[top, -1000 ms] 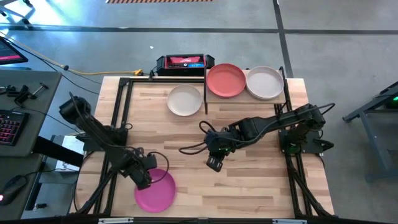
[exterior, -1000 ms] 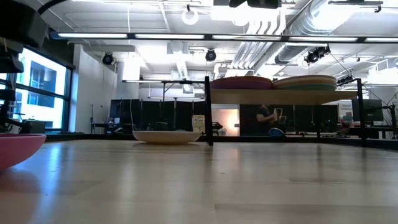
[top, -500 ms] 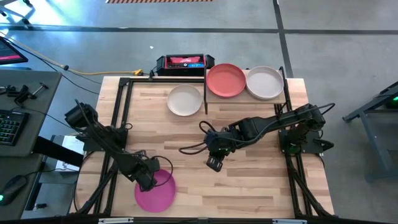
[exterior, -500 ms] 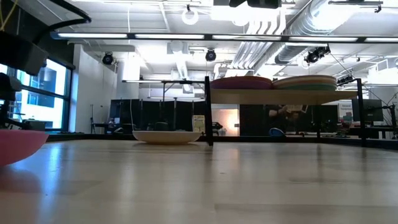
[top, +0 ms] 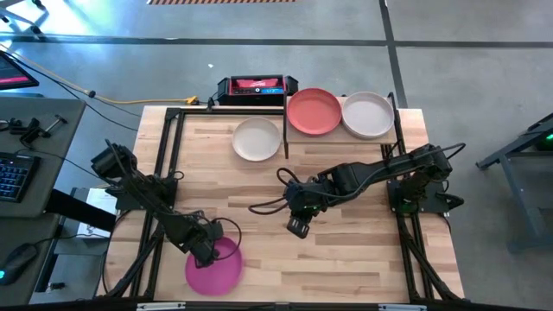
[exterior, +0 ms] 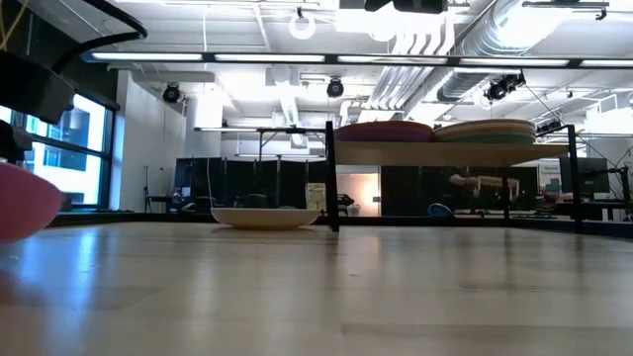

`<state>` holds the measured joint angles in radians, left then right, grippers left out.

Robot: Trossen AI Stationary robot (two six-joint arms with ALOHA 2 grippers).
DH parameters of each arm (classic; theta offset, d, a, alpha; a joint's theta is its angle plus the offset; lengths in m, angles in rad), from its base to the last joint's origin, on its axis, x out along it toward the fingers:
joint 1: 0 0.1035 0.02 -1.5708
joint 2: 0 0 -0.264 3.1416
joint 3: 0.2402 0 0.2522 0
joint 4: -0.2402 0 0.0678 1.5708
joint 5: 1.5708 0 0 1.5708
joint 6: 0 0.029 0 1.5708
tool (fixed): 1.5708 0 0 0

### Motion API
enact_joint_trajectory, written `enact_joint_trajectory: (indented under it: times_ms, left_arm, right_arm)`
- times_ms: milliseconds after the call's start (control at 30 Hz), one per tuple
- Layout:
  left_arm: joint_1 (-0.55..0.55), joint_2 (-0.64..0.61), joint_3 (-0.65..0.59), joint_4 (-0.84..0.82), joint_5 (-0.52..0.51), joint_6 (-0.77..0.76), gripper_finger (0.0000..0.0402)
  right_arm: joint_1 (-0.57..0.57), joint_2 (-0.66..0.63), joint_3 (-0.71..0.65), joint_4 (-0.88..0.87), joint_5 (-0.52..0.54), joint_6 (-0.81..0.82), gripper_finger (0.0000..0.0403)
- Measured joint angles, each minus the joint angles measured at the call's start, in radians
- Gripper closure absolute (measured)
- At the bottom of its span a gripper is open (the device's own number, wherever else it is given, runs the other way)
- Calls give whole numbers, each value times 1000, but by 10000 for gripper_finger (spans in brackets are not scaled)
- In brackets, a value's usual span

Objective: Place and stack plates onto a shelf
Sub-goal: Stack the pink plate on top of the orange plate on the shelf

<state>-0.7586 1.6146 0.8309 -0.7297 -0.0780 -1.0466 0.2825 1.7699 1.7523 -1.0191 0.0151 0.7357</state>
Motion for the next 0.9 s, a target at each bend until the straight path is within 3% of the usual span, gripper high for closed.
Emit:
enact_joint_trajectory:
  times_ms: [267, 633, 900]
  left_arm:
    - [0, -4, 34, 3, 28, 10, 392]
    - [0, -7, 58, 4, 44, 2, 398]
    - [0, -80, 58, -13, 29, -54, 401]
  right_arm:
    - [0, 0, 0, 0, 0, -2, 323]
    - [0, 0, 0, -1, 0, -15, 323]
    - [19, 0, 0, -58, 0, 26, 323]
